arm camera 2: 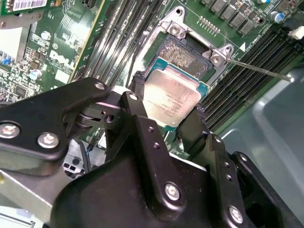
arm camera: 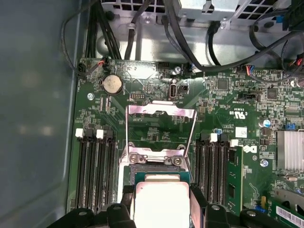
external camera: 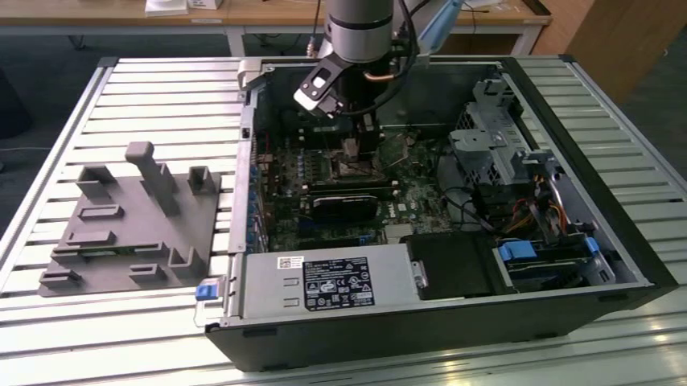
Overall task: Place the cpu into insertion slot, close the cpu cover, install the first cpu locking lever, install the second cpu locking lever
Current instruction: 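Place the cpu into insertion slot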
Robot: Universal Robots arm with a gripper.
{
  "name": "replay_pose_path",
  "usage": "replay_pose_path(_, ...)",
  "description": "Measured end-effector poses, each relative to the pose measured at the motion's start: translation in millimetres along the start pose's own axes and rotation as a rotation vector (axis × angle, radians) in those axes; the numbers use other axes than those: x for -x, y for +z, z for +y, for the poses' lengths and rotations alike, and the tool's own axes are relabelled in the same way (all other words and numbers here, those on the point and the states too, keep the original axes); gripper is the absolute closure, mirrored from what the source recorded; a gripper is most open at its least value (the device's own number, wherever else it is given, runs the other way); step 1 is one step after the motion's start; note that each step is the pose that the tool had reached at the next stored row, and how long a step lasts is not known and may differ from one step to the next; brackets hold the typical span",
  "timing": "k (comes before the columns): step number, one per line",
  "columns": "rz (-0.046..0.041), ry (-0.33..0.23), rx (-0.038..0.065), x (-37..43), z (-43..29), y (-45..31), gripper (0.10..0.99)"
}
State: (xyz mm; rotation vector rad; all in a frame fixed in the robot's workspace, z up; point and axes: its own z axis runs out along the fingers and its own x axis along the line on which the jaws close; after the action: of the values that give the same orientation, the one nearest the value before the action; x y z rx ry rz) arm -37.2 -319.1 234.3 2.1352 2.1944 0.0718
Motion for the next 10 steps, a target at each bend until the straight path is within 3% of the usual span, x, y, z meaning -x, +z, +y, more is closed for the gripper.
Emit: replay_pose_path(10,-0.0025,0.006,0.0,-2.1,-3.3,12.4,0.545)
